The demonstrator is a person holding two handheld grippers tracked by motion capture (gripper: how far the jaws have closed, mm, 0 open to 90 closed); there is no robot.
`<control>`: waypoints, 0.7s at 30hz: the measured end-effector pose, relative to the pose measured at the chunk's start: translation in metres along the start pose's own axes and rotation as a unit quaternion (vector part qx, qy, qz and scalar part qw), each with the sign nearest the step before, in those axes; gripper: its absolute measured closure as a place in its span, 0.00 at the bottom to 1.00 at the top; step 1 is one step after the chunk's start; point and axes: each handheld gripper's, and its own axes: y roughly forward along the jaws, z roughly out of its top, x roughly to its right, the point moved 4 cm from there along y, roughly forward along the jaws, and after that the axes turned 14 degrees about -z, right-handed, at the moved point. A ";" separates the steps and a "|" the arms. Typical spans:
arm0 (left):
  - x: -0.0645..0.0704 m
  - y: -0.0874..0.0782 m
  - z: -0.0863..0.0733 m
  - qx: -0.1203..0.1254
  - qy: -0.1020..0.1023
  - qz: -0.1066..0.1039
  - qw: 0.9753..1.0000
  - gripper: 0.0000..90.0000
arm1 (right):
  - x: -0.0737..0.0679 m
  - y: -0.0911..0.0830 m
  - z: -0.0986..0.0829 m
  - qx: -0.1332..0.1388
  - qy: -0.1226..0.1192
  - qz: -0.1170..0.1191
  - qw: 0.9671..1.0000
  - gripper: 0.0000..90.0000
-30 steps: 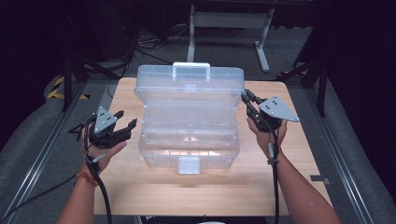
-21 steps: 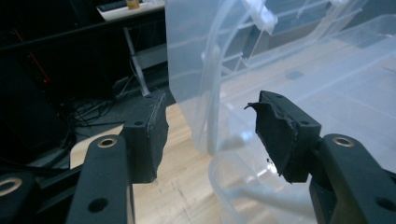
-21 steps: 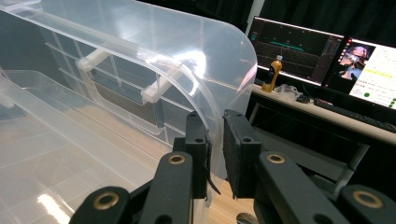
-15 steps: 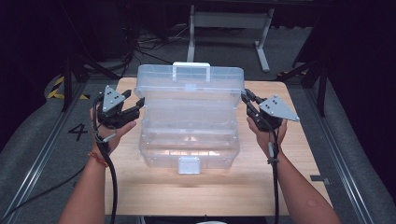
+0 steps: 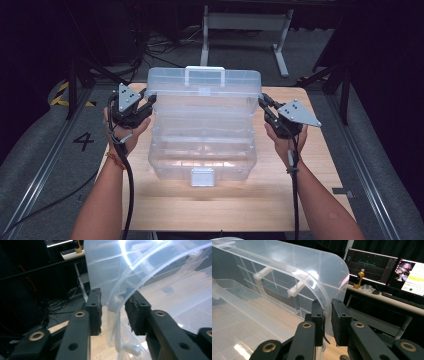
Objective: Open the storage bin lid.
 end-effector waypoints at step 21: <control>-0.014 0.014 0.007 0.007 -0.012 0.000 1.000 0.82 | 0.006 0.024 0.006 -0.008 0.009 -0.015 1.000 0.93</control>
